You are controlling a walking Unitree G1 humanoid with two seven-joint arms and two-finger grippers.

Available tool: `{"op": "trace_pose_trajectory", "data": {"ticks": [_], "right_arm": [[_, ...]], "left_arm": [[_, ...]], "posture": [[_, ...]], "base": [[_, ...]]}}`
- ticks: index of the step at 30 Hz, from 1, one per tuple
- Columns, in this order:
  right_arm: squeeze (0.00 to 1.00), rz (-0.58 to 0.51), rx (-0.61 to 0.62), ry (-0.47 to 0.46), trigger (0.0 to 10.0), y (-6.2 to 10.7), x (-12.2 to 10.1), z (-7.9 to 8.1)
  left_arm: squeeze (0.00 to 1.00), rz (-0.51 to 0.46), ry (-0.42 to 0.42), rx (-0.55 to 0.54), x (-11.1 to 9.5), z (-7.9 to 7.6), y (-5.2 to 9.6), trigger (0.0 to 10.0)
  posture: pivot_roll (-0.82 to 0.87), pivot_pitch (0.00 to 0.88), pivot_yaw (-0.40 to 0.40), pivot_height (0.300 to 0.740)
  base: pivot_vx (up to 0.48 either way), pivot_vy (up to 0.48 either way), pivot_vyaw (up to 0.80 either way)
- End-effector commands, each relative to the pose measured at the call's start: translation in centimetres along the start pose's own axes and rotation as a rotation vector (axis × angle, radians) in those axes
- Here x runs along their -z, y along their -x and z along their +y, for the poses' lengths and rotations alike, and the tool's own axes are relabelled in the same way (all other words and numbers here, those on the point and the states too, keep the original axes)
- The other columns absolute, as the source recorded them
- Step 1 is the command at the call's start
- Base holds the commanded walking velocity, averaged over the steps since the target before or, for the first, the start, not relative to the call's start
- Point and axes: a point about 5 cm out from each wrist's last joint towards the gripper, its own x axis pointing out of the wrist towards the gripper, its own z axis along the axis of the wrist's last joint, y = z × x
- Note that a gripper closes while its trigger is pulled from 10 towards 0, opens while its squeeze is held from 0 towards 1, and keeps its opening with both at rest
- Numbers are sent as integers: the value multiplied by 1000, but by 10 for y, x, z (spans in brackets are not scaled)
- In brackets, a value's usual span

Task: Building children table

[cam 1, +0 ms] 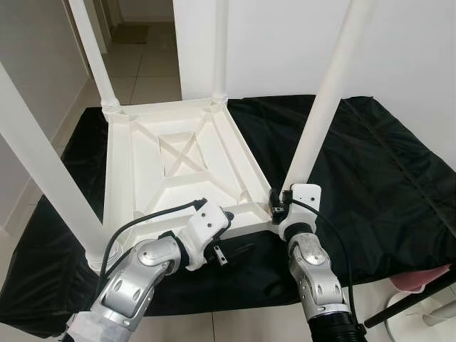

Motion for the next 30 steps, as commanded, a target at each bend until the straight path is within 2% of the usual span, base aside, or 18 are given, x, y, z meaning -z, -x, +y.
{"op": "trace_pose_trajectory", "data": {"ticks": [1,2,3,4,5,11,17,18,20,21,30], "right_arm": [[0,63,11,-24,10000,3,11,-3],[0,56,-5,-21,10000,4,9,-2],[945,44,-24,-15,10000,5,8,-1],[945,44,-24,-15,10000,5,8,-1],[1000,35,-40,-16,10000,5,7,-2],[1000,13,-61,-6,10000,4,4,-6],[1000,-42,-143,1,10000,4,-8,-11],[710,-51,-172,-2,10000,5,-9,-12],[710,-56,-189,-5,10000,6,-10,-13],[0,-63,-221,-4,10000,8,-11,-14],[0,-85,-400,27,10000,11,-15,-26]], "left_arm": [[0,4,-2,-5,0,-1,0,10000],[0,3,-1,-7,0,-1,0,10000],[0,2,-1,-9,0,-2,0,10000],[0,2,-1,-9,0,-2,0,10000],[0,1,0,-11,-1,-2,0,10000],[0,-2,-5,-18,-2,-1,1,10000],[0,-11,-22,-3,-10,-1,2,10000],[0,-11,-26,-1,-11,-1,2,10000],[0,-10,-28,0,-11,-1,3,10000],[0,-10,-29,-1,-12,-1,3,10000],[0,-44,-25,-30,-19,2,7,10000]], "posture": [[-23,0,-18,740],[-22,0,-20,740],[-20,0,-24,740],[-20,0,-24,740],[-15,0,-29,740],[-11,0,-30,740],[-19,19,-33,740],[-18,28,-36,740],[-17,32,-36,740],[-18,41,-34,740],[-32,55,-19,740]], "base": [[0,0,0],[0,0,0],[0,0,0],[0,0,0],[0,0,0],[0,0,0],[0,0,0],[0,0,0],[0,0,0],[0,0,0],[0,0,0]]}}
